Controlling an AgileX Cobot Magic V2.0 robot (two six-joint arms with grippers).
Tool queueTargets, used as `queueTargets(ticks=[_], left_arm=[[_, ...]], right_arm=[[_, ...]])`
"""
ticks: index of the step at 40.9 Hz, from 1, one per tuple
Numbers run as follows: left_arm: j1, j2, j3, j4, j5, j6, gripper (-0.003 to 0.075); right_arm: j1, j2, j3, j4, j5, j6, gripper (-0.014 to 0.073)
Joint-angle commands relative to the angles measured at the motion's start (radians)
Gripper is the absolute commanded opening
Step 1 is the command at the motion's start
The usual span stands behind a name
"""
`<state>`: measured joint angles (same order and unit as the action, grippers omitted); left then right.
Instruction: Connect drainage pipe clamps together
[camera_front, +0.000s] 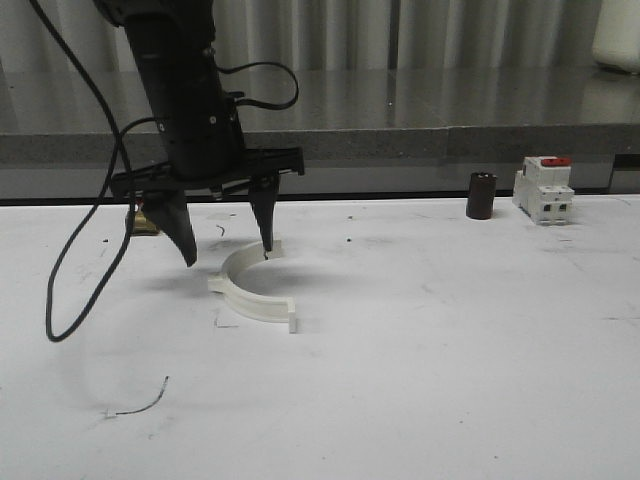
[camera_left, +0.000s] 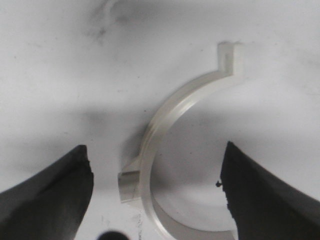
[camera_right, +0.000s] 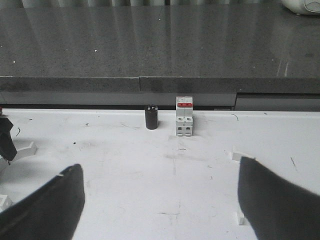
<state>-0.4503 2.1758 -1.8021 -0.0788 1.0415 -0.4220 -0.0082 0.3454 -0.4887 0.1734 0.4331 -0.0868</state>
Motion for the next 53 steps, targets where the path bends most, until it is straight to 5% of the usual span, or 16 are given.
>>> queueTargets(ticks=[1, 8, 15, 27, 43, 53], left_arm=[[-0.007, -0.100, -0.056, 0.042, 0.019, 0.082, 0.0526], [-0.016, -0.157, -0.022, 0.066, 0.040, 0.204, 0.0503], [-0.031, -0.253, 0.080, 0.084, -0.074, 0.210, 0.0403], [-0.033, -0.534, 0.370, 0.079, -0.298, 0.253, -0.0023], [-0.033, -1.106, 1.059, 0.174, -0.808, 0.253, -0.0020], [-0.033, -1.518, 1.362, 0.225, -0.903, 0.253, -0.0020]], right_arm=[[-0.005, 0.015, -0.036, -0.003, -0.077, -0.009, 0.0642], [-0.005, 0.015, -0.036, -0.003, -0.077, -0.009, 0.0642], [-0.005, 0.015, -0.036, -0.003, -0.077, -0.009, 0.0642], [-0.005, 0.015, -0.036, -0.003, -0.077, -0.009, 0.0642], [-0.005, 0.015, -0.036, -0.003, -0.077, -0.009, 0.0642], [-0.005, 0.015, -0.036, -0.003, -0.077, -0.009, 0.0642]])
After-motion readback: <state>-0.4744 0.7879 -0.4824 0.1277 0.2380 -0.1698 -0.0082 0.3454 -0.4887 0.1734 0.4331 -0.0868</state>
